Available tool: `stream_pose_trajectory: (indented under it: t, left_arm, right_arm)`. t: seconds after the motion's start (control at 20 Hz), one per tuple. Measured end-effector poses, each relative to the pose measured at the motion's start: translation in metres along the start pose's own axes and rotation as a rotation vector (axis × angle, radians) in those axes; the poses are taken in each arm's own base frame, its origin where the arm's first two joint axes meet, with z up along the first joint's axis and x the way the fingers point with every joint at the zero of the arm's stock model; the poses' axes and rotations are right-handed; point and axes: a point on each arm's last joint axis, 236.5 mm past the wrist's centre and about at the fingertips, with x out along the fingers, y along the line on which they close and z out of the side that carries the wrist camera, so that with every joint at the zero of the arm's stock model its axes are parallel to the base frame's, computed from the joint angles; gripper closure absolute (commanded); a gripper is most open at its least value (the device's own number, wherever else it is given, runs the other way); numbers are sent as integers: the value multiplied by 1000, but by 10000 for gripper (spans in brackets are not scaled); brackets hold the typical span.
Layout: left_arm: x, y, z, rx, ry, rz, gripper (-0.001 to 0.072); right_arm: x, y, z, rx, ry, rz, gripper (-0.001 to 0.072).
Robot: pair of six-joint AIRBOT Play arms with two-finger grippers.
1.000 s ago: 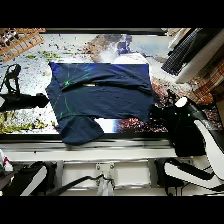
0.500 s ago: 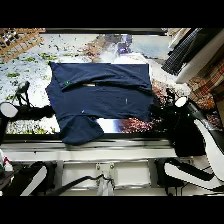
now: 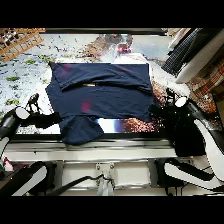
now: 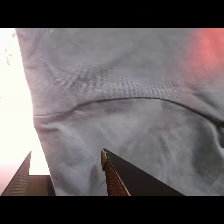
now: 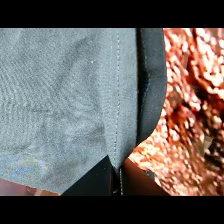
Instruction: Fold the clothes and pants, and hang the long-sleeved shirts on hangers.
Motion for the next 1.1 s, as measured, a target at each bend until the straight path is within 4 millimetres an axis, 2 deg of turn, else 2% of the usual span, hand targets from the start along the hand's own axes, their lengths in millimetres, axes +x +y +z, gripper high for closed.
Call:
stream_pose_trajectory:
  t: [0.25, 0.35, 0.4, 0.45, 0.5, 0.55, 0.6, 0.7, 0.9, 1.0, 1.1]
  left_arm:
    - [14, 3, -3, -34, 34, -1, 223]
    - [17, 2, 0, -42, 26, -6, 256]
    - [18, 1, 2, -42, 18, -15, 366]
    - [18, -1, 5, -39, 7, -23, 383]
    - [19, -4, 7, -34, 0, -37, 454]
    - [20, -8, 8, -33, -3, -53, 491]
    - [21, -11, 8, -29, -3, -70, 582]
    - [23, -19, 8, -22, 1, -106, 693]
    - [16, -36, 16, -5, -37, -175, 694]
    - [2, -44, 24, 17, -86, -199, 694]
    - [-21, -52, 36, 44, -166, -220, 694]
  right_arm:
    - [0, 0, -1, -8, 3, -1, 680]
    - [0, 0, 0, -10, 2, -1, 680]
    - [0, 0, 0, -10, 1, -1, 680]
    - [0, 0, 0, -10, 0, -1, 680]
    - [0, 0, 0, -11, -1, -1, 680]
    - [0, 0, 0, -11, -1, -1, 680]
    - [0, 0, 0, -11, -1, -1, 680]
    - [0, 0, 0, -10, -1, 0, 681]
    - [-2, 4, 0, -9, -3, 14, 683]
    - [-7, 7, 0, -17, -12, 20, 683]
    - [-16, 12, 1, -39, -36, 28, 683]
